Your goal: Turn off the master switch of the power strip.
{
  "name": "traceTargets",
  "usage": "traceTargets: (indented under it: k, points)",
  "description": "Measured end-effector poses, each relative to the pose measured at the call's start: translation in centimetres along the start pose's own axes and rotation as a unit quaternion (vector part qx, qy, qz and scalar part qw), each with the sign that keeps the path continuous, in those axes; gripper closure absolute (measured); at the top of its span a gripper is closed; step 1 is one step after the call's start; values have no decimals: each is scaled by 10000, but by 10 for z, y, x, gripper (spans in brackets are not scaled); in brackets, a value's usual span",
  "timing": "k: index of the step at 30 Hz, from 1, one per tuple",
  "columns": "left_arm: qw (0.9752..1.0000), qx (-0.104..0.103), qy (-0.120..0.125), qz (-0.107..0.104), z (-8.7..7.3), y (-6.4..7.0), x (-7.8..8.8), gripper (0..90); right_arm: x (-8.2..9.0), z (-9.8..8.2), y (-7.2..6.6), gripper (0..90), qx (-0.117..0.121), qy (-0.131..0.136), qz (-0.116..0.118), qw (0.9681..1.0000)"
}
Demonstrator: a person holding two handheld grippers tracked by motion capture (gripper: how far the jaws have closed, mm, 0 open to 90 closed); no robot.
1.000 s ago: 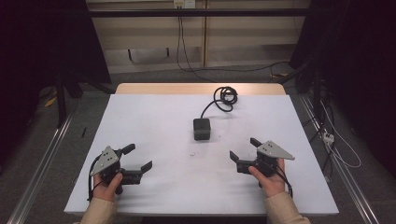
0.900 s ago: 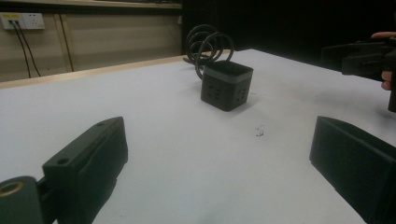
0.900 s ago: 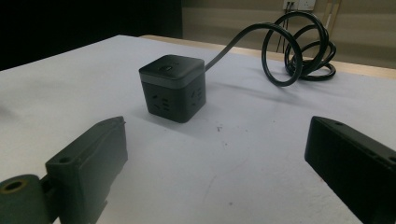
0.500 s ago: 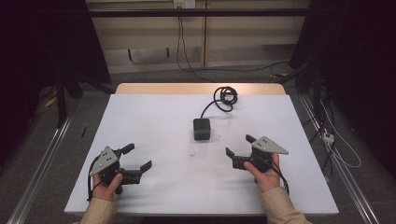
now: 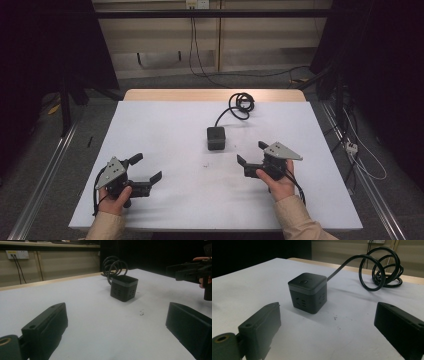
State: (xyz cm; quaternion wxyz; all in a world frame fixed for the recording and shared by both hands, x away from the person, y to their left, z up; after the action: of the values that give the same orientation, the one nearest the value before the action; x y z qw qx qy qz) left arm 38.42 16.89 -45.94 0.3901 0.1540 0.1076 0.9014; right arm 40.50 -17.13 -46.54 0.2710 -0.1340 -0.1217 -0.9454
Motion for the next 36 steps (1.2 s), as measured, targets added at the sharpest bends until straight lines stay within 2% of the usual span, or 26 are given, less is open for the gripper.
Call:
traceTargets:
  k: [22, 36]
  points:
    - [9999, -117, 3, -39, 0, 1, 0, 39, -15, 14, 1, 73, 83, -39, 28, 10000]
    - [10000, -50, -20, -71, -1, 2, 0, 31, -23, 18, 2, 76, 130, -104, 18, 9999]
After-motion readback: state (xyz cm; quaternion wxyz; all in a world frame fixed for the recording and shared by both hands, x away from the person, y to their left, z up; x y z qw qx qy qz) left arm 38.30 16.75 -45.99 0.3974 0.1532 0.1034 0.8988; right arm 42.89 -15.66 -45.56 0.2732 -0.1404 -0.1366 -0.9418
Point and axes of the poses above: each handheld gripper's, and its own axes: x roughly backward along the jaws, z roughly out of its top, y roughly to its right, the point moved 8 cm from there along -x, roughly forward along the jaws, and after that the axes turned 14 degrees about x, right-handed, at the moved point
